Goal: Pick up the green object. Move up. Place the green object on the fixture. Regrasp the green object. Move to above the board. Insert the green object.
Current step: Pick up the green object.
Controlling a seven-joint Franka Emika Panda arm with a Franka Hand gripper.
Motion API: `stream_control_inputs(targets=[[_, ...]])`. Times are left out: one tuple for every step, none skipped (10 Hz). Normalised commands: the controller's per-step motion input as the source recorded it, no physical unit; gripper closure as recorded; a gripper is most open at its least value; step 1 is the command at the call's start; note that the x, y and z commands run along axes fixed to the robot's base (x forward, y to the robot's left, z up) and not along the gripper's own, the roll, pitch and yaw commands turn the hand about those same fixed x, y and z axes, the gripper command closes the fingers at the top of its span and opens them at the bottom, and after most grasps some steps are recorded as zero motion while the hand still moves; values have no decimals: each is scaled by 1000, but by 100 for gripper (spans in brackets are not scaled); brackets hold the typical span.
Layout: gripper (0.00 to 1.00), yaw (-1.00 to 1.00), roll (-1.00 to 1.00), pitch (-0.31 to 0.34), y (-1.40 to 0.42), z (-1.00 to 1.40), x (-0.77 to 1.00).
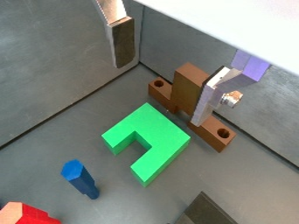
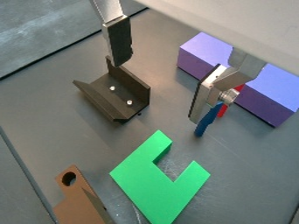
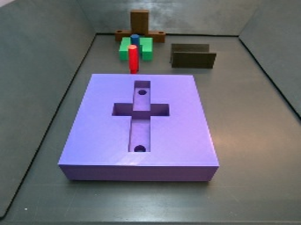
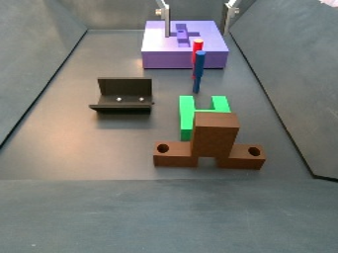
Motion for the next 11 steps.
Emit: stream_control_inputs(targets=[[0,0,16,0,-11,0,0],[0,0,0,0,-26,0,0],[0,-166,-36,9,86,-343,309],[0,-80,0,34,0,-946,537],[0,-63,0,0,0,-1000,577],[0,-140,0,-69,0,-1000,377],[0,-183,0,-63,-174,-1000,237],[0,-197,11,-73,-311,-1000,146],[0,-223,4,-117,-420,-1000,0],[0,-183,0,-170,-463,-986,29],[0,-203,0,-196,-291,-926,11]])
